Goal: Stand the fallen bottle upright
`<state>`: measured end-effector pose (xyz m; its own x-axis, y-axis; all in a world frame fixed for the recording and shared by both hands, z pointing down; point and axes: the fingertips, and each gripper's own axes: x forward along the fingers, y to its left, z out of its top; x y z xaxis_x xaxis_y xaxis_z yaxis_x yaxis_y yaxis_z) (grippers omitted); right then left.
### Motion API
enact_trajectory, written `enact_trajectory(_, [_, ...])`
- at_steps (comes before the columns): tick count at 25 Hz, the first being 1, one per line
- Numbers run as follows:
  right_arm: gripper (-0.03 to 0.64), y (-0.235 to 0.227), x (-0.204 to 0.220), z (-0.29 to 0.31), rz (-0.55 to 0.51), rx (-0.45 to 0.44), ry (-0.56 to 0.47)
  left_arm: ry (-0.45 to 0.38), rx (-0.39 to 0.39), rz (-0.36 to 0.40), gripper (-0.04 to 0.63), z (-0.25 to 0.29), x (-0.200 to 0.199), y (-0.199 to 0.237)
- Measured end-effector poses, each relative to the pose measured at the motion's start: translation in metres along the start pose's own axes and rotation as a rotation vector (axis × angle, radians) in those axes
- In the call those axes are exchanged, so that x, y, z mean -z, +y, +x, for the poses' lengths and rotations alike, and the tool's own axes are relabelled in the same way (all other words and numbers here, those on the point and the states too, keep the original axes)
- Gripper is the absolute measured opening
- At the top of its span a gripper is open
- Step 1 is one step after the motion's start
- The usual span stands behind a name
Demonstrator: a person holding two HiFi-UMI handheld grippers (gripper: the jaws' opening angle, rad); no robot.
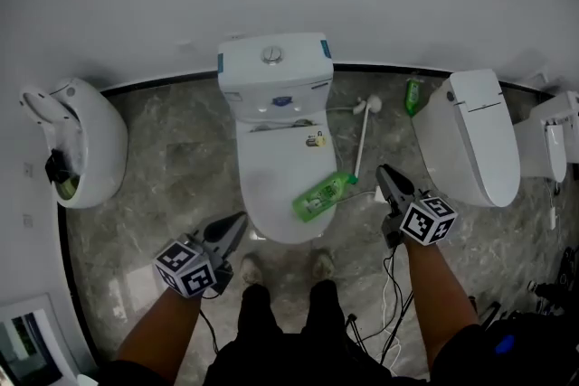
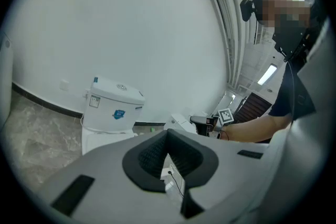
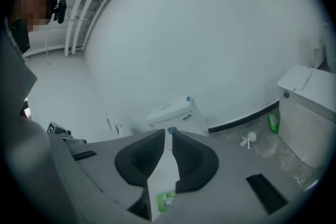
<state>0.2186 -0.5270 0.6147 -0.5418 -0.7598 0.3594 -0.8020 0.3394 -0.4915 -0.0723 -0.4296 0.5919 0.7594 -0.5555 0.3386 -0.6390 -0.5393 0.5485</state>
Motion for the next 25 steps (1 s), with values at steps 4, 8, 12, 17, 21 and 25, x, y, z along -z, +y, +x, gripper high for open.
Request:
enact_trajectory(4, [0.054, -0.071, 0.072, 0.025, 0.182, 0.085, 0.029, 0.070, 0.016, -0.042, 0.018, 0.036, 0.051, 0.026])
enact_trajectory(8, [0.093, -0.123, 0.137, 0.054, 0.343, 0.143, 0.041, 0.108, 0.029, -0.073, 0.018, 0.065, 0.089, 0.053])
enact_trajectory(12, [0.143, -0.165, 0.193, 0.078, 0.501, 0.191, 0.045, 0.112, 0.027, -0.085, 0.018, 0.088, 0.117, 0.086])
enact_trajectory(17, [0.231, -0.195, 0.251, 0.099, 0.710, 0.222, 0.044, 0.116, 0.033, -0.138, 0.018, 0.106, 0.134, 0.108])
enact_trajectory(21, [0.287, -0.208, 0.277, 0.114, 0.825, 0.216, 0.002, 0.115, 0.044, -0.161, 0.018, 0.112, 0.147, 0.118])
enact_trajectory(25, [0.287, -0.219, 0.289, 0.126, 0.915, 0.224, -0.063, 0.121, 0.041, -0.198, 0.018, 0.113, 0.155, 0.122])
